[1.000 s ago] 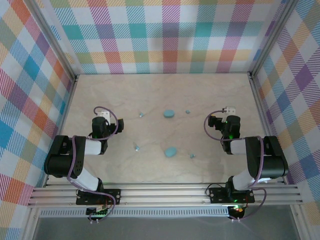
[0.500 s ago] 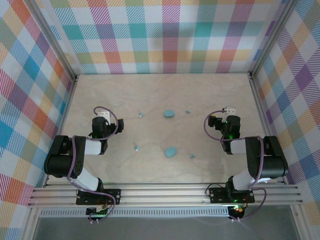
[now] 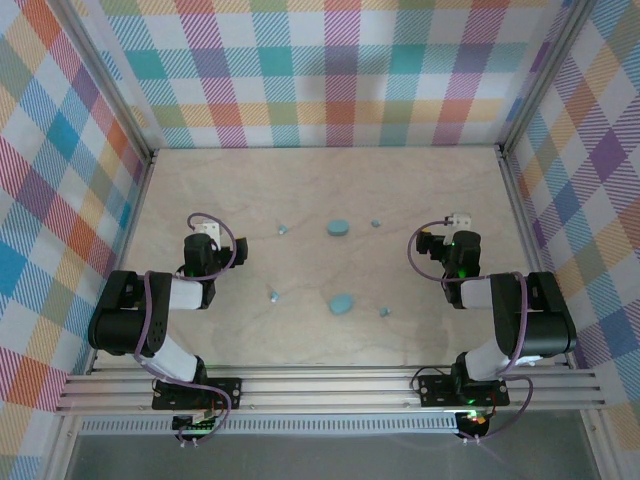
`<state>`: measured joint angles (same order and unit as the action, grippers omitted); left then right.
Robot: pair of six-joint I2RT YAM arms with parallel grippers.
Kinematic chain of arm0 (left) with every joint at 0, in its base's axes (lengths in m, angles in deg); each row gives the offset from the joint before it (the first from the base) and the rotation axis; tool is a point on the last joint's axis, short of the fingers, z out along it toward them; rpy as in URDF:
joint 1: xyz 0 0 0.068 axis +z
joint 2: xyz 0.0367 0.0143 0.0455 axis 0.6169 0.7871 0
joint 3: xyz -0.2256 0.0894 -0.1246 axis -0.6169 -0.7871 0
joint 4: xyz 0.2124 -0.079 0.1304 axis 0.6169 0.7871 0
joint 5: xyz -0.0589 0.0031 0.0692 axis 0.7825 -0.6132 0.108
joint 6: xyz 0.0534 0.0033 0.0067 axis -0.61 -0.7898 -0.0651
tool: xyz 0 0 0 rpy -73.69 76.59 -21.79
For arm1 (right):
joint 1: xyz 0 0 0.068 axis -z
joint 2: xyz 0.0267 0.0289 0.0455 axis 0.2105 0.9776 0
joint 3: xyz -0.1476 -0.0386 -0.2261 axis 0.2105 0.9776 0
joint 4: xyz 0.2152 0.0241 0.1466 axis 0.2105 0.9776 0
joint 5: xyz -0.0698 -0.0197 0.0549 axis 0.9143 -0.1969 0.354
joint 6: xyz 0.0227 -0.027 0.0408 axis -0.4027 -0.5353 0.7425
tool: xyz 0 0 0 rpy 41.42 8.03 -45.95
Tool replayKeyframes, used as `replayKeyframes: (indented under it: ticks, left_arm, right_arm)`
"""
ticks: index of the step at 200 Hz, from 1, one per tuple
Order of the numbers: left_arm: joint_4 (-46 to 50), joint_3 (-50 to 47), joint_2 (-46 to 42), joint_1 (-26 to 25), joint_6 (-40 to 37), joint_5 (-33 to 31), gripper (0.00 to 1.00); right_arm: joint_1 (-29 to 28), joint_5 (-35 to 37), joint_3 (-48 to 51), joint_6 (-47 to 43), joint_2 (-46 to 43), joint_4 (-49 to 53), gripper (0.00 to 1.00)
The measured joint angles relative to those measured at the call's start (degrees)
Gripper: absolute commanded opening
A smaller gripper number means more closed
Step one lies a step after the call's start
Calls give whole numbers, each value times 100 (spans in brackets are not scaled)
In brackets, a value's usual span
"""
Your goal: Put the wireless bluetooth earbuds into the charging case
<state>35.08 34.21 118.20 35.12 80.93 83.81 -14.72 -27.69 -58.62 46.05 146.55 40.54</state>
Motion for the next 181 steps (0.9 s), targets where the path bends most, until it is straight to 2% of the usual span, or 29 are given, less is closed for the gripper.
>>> replayKeyframes:
  ticks: [93,118,160,181]
  left_arm:
    - [0,0,0,0,0,7,100]
    - [79,20,-42,0,-7,138,100]
    - [1740,750,-1062,-37,-22,560,95]
    - [2649,1287,-1722,-223,0,691,93]
  right_arm:
    - [0,-4,0,0,0,2,100]
    - [4,-289,-111,-74,-11,227,100]
    - [2,-1298,-833,-415,-756,1716,100]
    - [-94,-1810,-1355,-616,-1069,2430,100]
